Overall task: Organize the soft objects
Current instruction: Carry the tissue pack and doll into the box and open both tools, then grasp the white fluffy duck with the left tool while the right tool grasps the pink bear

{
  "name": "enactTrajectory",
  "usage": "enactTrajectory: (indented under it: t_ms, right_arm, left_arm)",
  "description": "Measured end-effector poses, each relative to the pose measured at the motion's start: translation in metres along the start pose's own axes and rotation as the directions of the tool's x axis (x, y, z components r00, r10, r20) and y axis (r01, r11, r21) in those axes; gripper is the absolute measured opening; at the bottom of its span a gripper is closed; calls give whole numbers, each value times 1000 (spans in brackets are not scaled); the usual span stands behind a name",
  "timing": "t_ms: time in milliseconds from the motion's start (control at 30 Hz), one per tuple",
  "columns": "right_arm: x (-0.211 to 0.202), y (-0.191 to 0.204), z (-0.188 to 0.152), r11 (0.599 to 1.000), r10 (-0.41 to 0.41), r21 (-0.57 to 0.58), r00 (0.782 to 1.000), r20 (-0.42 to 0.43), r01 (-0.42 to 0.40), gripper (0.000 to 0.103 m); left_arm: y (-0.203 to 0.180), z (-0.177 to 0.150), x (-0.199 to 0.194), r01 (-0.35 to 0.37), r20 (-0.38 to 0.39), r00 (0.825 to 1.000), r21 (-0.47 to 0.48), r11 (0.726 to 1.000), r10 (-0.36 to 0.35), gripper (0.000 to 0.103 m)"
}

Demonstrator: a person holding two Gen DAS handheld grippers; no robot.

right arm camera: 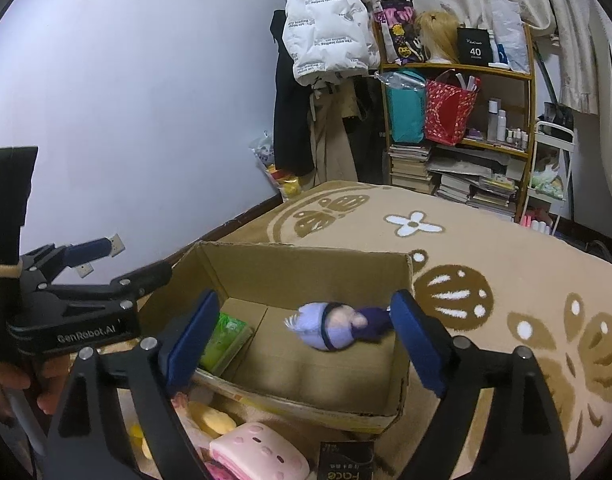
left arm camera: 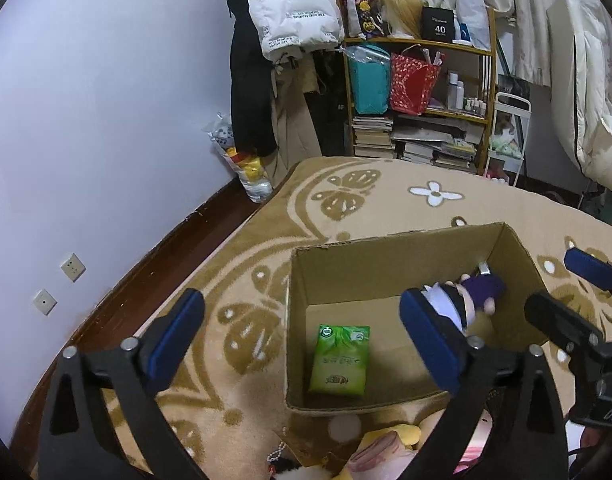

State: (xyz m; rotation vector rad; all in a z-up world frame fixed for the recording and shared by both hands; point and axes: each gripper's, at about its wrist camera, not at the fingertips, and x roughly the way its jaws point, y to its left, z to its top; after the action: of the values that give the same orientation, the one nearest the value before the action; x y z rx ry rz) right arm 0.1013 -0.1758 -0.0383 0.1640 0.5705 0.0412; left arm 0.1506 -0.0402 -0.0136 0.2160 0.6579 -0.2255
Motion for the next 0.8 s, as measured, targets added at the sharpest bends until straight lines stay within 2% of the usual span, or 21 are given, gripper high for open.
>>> enactTrajectory:
  t_ms: [67, 333, 800]
  right_arm:
    - [-2, 1, -1, 1000, -3, -2, 1000, -2, 3, 99]
    - [-12, 3, -6, 1000, -10, 17, 1000, -14, 10, 103]
    - [-33, 14, -17, 999, -11, 39, 999, -53, 13, 103]
  left_arm:
    - [2, 0, -4, -6, 8, 1000, 1, 1000, 6, 99]
    - [13, -4, -19, -30, 3, 1000, 14, 999, 30, 102]
    - [56, -26, -27, -49, -80, 996, -123, 991, 40, 102]
